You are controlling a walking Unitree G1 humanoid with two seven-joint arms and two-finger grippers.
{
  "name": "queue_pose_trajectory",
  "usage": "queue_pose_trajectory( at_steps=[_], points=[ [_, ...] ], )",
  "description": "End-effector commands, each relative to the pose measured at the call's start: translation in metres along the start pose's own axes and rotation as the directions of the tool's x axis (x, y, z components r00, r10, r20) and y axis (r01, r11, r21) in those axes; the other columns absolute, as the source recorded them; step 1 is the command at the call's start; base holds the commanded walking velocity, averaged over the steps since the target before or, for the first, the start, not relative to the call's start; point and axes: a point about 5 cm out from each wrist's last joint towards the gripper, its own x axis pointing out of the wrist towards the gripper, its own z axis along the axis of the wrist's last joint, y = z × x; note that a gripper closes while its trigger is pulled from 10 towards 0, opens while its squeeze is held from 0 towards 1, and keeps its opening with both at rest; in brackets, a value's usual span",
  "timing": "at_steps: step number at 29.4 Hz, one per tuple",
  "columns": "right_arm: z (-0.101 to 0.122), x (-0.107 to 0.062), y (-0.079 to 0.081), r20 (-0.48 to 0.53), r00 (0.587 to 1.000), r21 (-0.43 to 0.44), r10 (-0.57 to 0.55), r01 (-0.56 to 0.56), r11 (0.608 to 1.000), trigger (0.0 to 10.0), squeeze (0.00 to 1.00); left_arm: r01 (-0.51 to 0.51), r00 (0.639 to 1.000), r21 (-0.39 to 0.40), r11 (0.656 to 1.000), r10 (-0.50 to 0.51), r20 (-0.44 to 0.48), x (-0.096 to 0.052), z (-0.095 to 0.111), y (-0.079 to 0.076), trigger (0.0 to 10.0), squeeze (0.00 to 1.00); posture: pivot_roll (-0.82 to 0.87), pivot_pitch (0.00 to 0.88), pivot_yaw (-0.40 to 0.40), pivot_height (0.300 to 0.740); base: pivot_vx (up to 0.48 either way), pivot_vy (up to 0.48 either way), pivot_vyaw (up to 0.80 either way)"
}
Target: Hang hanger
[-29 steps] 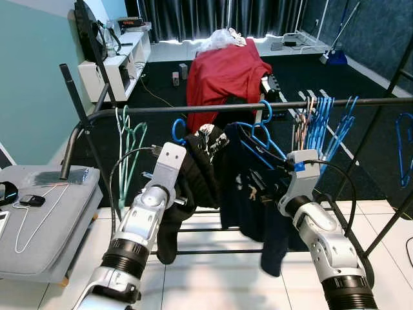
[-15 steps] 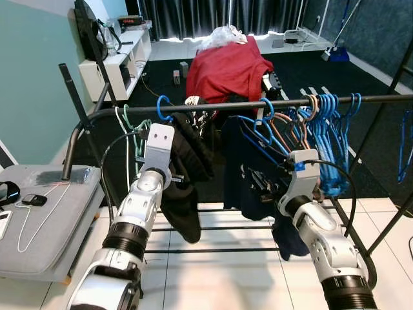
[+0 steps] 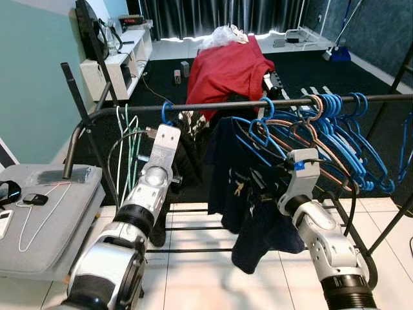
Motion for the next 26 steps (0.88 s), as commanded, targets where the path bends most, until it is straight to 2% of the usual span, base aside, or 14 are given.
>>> queue_pose_trajectory(
  at_steps=[1, 6, 8, 9, 10, 11, 12, 13, 15, 17, 19, 23, 24, 26],
  points=[
    [-0.001, 0.000, 0.002, -0.010, 1.000, 0.005, 0.002, -0.002, 1.000, 10.0, 0.00, -0.009, 0.997, -0.012, 1.000, 0.010, 0.071, 0.002, 0.017, 0.000, 10.0, 0.00, -0.15, 0.032, 0.076, 0.735, 0.000, 0.000, 0.00],
    [-0.002, -0.001, 0.003, -0.010, 1.000, 0.008, 0.002, -0.002, 1.000, 10.0, 0.00, -0.008, 0.998, 0.006, 1.000, 0.008, 0.065, 0.003, 0.020, -0.003, 10.0, 0.00, -0.15, 0.029, 0.082, 0.735, 0.000, 0.000, 0.00],
    [-0.002, -0.002, 0.003, -0.009, 1.000, 0.011, 0.000, 0.000, 1.000, 10.0, 0.00, 0.017, 1.000, 0.070, 0.997, -0.016, -0.013, 0.002, 0.004, -0.007, 10.0, 0.00, -0.15, 0.034, 0.086, 0.735, 0.000, 0.000, 0.00],
    [-0.002, -0.002, 0.003, -0.009, 1.000, 0.011, 0.000, 0.000, 1.000, 10.0, 0.00, 0.017, 1.000, 0.070, 0.997, -0.016, -0.013, 0.002, 0.004, -0.007, 10.0, 0.00, -0.15, 0.034, 0.086, 0.735, 0.000, 0.000, 0.00],
    [-0.002, -0.002, 0.003, -0.008, 1.000, 0.013, -0.001, 0.001, 1.000, 10.0, 0.00, 0.030, 0.997, 0.087, 0.996, -0.024, -0.074, 0.001, -0.009, -0.007, 10.0, 0.00, -0.15, 0.038, 0.087, 0.735, 0.000, 0.000, 0.00],
    [-0.002, -0.002, 0.003, -0.008, 1.000, 0.013, -0.001, 0.001, 1.000, 10.0, 0.00, 0.030, 0.997, 0.087, 0.996, -0.024, -0.074, 0.001, -0.009, -0.007, 10.0, 0.00, -0.15, 0.038, 0.087, 0.735, 0.000, 0.000, 0.00],
    [-0.001, -0.002, 0.004, -0.006, 1.000, 0.015, -0.002, 0.002, 1.000, 10.0, 0.00, 0.034, 0.991, 0.090, 0.995, -0.022, -0.129, 0.000, -0.021, -0.006, 10.0, 0.00, -0.15, 0.039, 0.088, 0.735, 0.000, 0.000, 0.00],
    [-0.001, -0.002, 0.004, -0.005, 1.000, 0.017, -0.003, 0.003, 1.000, 10.0, 0.00, 0.028, 0.986, 0.076, 0.997, -0.015, -0.164, -0.001, -0.029, -0.004, 10.0, 0.00, -0.15, 0.039, 0.088, 0.735, 0.000, 0.000, 0.00],
    [-0.001, -0.002, 0.004, -0.005, 1.000, 0.017, -0.003, 0.003, 1.000, 10.0, 0.00, 0.028, 0.986, 0.076, 0.997, -0.015, -0.164, -0.001, -0.029, -0.004, 10.0, 0.00, -0.15, 0.039, 0.088, 0.735, 0.000, 0.000, 0.00],
    [-0.001, -0.002, 0.004, -0.003, 1.000, 0.019, -0.004, 0.004, 1.000, 10.0, 0.00, -0.016, 0.980, 0.020, 1.000, 0.019, -0.199, -0.001, -0.036, 0.003, 10.0, 0.00, -0.15, 0.043, 0.090, 0.735, 0.000, 0.000, 0.00],
    [-0.001, -0.002, 0.004, -0.003, 1.000, 0.019, -0.004, 0.004, 1.000, 10.0, 0.00, -0.016, 0.980, 0.020, 1.000, 0.019, -0.199, -0.001, -0.036, 0.003, 10.0, 0.00, -0.15, 0.043, 0.090, 0.735, 0.000, 0.000, 0.00],
    [0.000, -0.002, 0.004, -0.004, 1.000, 0.019, -0.005, 0.005, 1.000, 10.0, 0.00, -0.052, 0.974, -0.035, 0.998, 0.043, -0.221, -0.001, -0.039, 0.009, 10.0, 0.00, -0.15, 0.044, 0.090, 0.735, 0.000, 0.000, 0.00],
    [-0.001, -0.002, 0.004, -0.004, 1.000, 0.020, -0.006, 0.006, 1.000, 10.0, 0.00, -0.062, 0.974, -0.073, 0.995, 0.045, -0.221, 0.000, -0.039, 0.011, 10.0, 0.00, -0.15, 0.044, 0.090, 0.735, 0.000, 0.000, 0.00],
    [-0.001, -0.002, 0.004, -0.004, 1.000, 0.020, -0.006, 0.006, 1.000, 10.0, 0.00, -0.062, 0.974, -0.073, 0.995, 0.045, -0.221, 0.000, -0.039, 0.011, 10.0, 0.00, -0.15, 0.044, 0.090, 0.735, 0.000, 0.000, 0.00]
  ],
)
